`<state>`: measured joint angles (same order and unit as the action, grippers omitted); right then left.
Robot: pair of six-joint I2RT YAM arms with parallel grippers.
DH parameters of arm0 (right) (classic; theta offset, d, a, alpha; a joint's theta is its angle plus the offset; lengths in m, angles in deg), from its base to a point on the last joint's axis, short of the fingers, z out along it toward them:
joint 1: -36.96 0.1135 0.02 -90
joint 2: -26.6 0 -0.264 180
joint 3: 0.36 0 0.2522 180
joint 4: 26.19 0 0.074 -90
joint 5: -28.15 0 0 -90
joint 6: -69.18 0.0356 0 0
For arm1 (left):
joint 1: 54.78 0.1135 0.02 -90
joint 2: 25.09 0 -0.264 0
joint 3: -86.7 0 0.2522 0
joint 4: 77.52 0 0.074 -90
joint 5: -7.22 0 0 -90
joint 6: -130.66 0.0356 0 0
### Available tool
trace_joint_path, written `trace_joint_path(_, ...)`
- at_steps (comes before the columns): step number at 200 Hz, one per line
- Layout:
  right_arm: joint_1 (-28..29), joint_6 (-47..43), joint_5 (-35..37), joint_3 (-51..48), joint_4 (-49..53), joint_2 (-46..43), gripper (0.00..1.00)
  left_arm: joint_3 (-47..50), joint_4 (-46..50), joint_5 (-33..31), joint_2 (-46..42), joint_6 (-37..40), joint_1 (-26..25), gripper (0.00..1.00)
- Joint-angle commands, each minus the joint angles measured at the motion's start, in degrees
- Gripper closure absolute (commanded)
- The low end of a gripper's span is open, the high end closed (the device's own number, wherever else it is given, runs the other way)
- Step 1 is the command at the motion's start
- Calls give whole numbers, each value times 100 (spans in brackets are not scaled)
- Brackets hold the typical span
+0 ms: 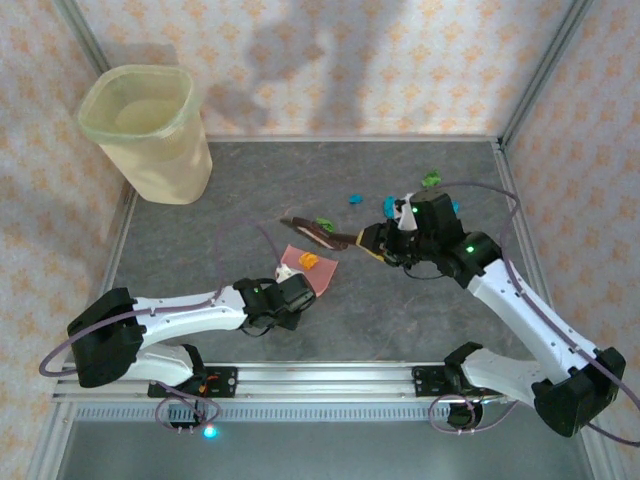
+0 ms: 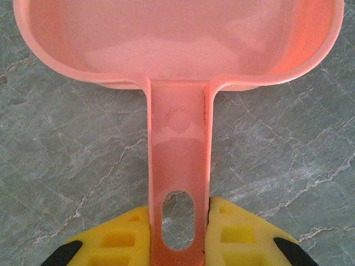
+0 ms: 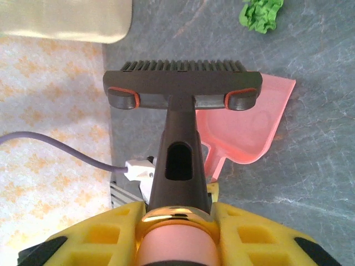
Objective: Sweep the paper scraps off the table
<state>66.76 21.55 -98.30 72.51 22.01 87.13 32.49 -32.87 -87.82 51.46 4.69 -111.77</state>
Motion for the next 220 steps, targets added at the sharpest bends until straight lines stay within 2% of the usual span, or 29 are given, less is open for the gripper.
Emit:
trace_joint_path(1, -251, 158, 206, 149, -150, -219, 100, -17, -4, -238, -44, -7, 35, 100)
trace_joint_path(27, -315, -60, 849, 270, -302, -243, 100, 12, -40, -255, -78, -35, 46, 100)
trace_joint_path(58, -317, -331, 1419, 481, -690, 324, 100, 19, -123, -284, -10, -51, 66, 100)
trace_joint_path(104, -305, -574, 1303, 908, -1254, 1559, 100, 150, -359, -297, -30, -42, 106, 100)
trace_joint_path(148, -243, -774, 675, 1515, -859, 2483, 100, 261, -511, -277, -57, -38, 135, 100)
trace_joint_path(177, -63, -967, 599, 1550, -514, 2470, 100, 304, -563, -306, -84, -71, 136, 100)
trace_joint_path(220, 71, -923, 562, 1085, -324, 1827, 100, 330, -598, -355, -103, -86, 135, 100)
